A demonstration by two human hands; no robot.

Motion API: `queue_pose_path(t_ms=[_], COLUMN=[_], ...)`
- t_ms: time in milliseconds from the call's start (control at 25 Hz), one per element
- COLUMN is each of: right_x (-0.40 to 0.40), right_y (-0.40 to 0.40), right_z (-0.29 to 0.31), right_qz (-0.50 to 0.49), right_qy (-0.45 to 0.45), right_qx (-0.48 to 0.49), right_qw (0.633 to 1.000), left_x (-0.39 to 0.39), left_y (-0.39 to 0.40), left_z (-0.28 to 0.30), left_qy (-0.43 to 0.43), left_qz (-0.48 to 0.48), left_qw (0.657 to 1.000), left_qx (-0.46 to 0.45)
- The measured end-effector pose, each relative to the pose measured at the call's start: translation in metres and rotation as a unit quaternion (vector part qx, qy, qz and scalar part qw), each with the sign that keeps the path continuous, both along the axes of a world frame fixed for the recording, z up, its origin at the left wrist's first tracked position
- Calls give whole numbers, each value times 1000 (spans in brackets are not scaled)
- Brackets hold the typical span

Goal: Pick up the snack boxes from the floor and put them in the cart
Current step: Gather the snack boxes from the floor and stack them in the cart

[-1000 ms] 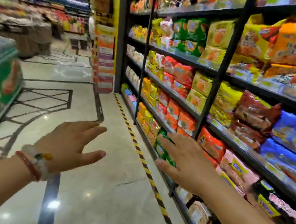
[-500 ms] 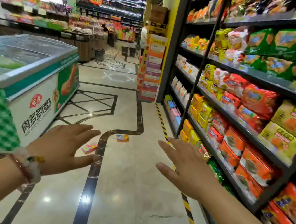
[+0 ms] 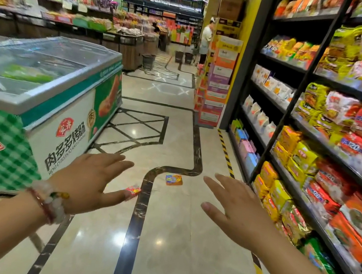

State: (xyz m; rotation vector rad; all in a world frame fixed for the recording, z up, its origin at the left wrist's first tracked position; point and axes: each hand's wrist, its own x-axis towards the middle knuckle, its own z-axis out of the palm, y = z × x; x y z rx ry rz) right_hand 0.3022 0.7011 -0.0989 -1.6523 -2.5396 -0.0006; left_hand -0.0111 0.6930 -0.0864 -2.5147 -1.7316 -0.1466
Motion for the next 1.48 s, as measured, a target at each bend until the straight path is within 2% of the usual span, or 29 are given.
queue_pose_path(t_ms=[200, 400, 640, 800, 1040, 1240, 1480], right_x=[-15, -31, -63, -91, -131, -135, -123], right_y=[134, 278, 405, 486, 591, 662, 767], right_z=[-10, -20, -31, -50, -70, -103, -136], right_qz=[38, 54, 70, 70, 44, 35, 31], right_qy=[2, 8, 0, -19, -1, 5, -11], right_qx=[-8, 5, -29, -23, -50, -61, -95], right_qw=[999, 999, 997, 997, 998, 998, 995], left_x=[-15, -29, -49, -79, -111, -116, -107], left_y=[120, 242, 361, 447, 583, 650, 743], left_z=[-23, -22, -41, -60, -77, -98, -128], left_qy=[5, 1, -12, -12, -5, 61, 79], left_qz=[23, 44, 35, 25, -4, 6, 26], left_qw=[1000, 999, 999, 999, 999, 998, 994], left_qx=[-3, 0, -20, -24, -37, -18, -73])
